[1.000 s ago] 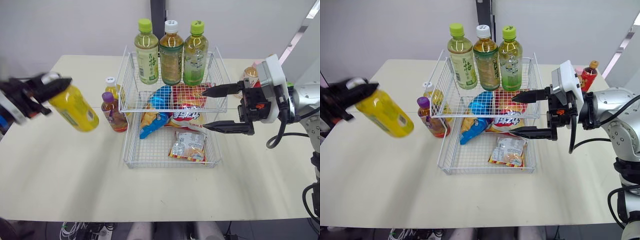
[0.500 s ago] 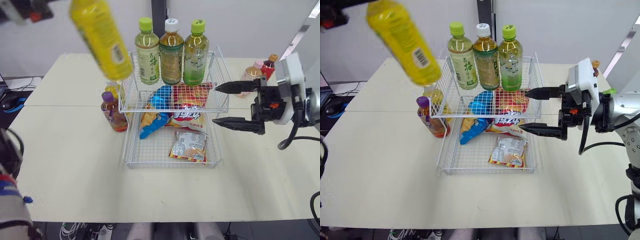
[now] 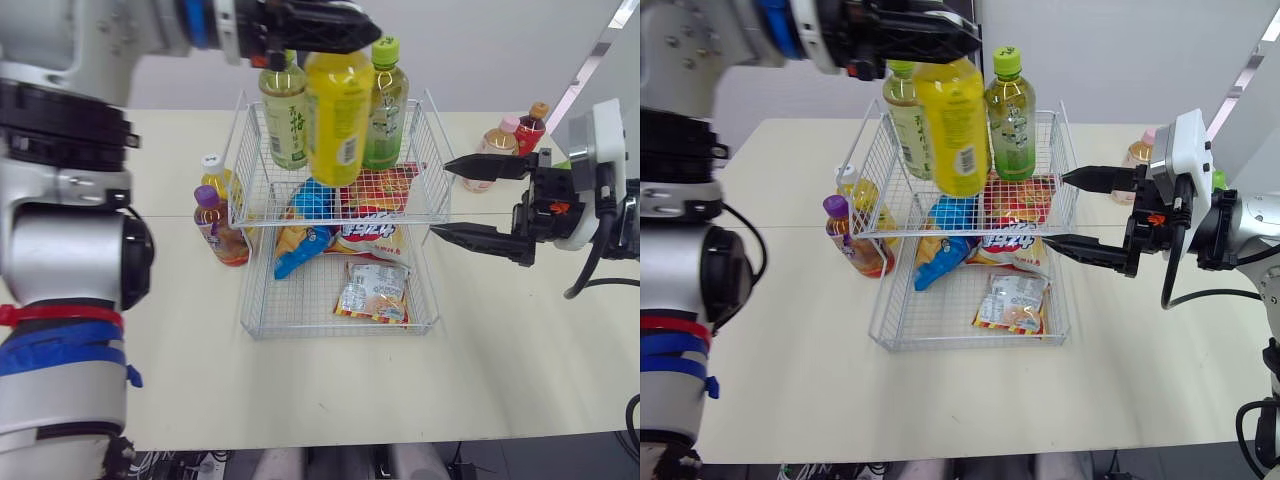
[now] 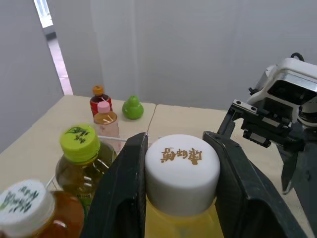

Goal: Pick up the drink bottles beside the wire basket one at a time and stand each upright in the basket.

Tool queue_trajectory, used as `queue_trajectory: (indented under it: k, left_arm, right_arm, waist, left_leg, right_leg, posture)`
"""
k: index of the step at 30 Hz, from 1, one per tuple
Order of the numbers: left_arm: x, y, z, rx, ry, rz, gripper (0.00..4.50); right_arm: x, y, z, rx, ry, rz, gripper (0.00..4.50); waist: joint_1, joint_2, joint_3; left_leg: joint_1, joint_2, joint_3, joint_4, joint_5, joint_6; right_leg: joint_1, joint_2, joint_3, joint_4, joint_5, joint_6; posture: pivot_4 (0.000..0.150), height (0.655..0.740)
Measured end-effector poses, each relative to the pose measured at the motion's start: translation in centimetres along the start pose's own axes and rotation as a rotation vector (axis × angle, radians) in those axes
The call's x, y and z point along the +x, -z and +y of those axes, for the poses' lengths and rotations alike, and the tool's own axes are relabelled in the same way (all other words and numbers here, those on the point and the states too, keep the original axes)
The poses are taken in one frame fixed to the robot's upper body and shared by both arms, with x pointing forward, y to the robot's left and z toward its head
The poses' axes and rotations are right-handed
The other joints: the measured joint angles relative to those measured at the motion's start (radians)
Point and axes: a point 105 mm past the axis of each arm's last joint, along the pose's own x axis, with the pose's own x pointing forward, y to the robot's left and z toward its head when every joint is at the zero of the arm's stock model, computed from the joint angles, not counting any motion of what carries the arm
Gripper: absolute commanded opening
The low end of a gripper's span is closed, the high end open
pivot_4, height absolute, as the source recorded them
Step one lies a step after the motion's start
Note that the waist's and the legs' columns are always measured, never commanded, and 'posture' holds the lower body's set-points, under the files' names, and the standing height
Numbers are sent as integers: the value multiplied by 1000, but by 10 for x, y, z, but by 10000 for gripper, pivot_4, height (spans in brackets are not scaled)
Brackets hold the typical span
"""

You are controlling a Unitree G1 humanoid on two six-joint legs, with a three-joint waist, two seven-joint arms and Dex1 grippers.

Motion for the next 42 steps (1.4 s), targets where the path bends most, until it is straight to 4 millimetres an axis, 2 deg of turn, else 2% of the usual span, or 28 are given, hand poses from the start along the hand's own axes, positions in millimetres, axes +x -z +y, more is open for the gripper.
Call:
queue_trajectory:
  k: [4, 9, 17, 19, 26, 28, 34, 38, 42]
  left_arm:
    - [21, 17, 6, -13, -3, 6, 13551]
    - [37, 37, 14, -67, -20, 23, 13551]
    - [42, 40, 19, -95, -22, -15, 13551]
    - [42, 40, 19, -100, -20, -14, 20701]
    - [40, 38, 12, -91, 33, -13, 40189]
    - [35, 33, 9, -76, 47, -17, 44826]
    - [1, 7, -2, 17, 49, -63, 44826]
    - [-33, 12, -7, 37, -4, -42, 44826]
    - [-67, 12, 1, 40, -161, -52, 44826]
  right_arm:
    - [-6, 0, -5, 8, 61, 2, 45000]
    - [-8, -1, -3, 8, 82, -6, 45000]
    - [-10, 1, -1, 10, 97, 0, 45000]
    - [-10, 2, 0, 12, 98, 1, 45000]
    - [-11, 3, -1, 12, 102, 5, 45000]
    - [-11, 3, -1, 11, 103, 7, 45000]
    - [-11, 3, -1, 3, 104, 3, 45000]
    - [-11, 1, -2, -1, 102, -5, 45000]
    - [-8, 0, -1, -3, 90, -8, 45000]
  waist:
    - [0, 0, 0]
    - [-1, 0, 0]
    - [2, 0, 0]
    - [2, 0, 0]
    - [2, 0, 0]
    - [1, 0, 0]
    - [-2, 0, 0]
    - [-6, 0, 0]
    - [-5, 0, 0]
  left_leg:
    - [0, 0, 2, 0, 0, 0]
    - [-1, 0, 4, 0, 0, 0]
    - [-1, 0, 6, 0, 0, 0]
    - [-1, 0, 6, 1, 0, 0]
    - [-1, 1, 6, 0, 0, 0]
    - [-1, 1, 6, 0, 0, 0]
    - [-1, 1, 6, 0, 0, 0]
    - [0, 2, 6, 0, 0, 0]
    - [0, 1, 6, 1, 0, 0]
  right_leg:
    - [-2, 0, 2, 1, 0, 0]
    - [-5, 0, 6, 2, 0, 0]
    - [-6, 1, 10, 3, 1, 1]
    - [-6, 1, 10, 3, 1, 2]
    - [-7, 1, 11, 3, 1, 2]
    - [-7, 1, 12, 3, 1, 2]
    - [-8, 2, 12, 4, 1, 2]
    - [-8, 2, 14, 6, 1, 2]
    - [-8, 2, 14, 6, 1, 2]
  posture:
    - [1500, 7400]
    - [1500, 7400]
    - [1500, 7400]
    - [1500, 7400]
    - [1500, 7400]
    - [1500, 7400]
    - [1500, 7400]
    - [1500, 7400]
    - [1500, 7400]
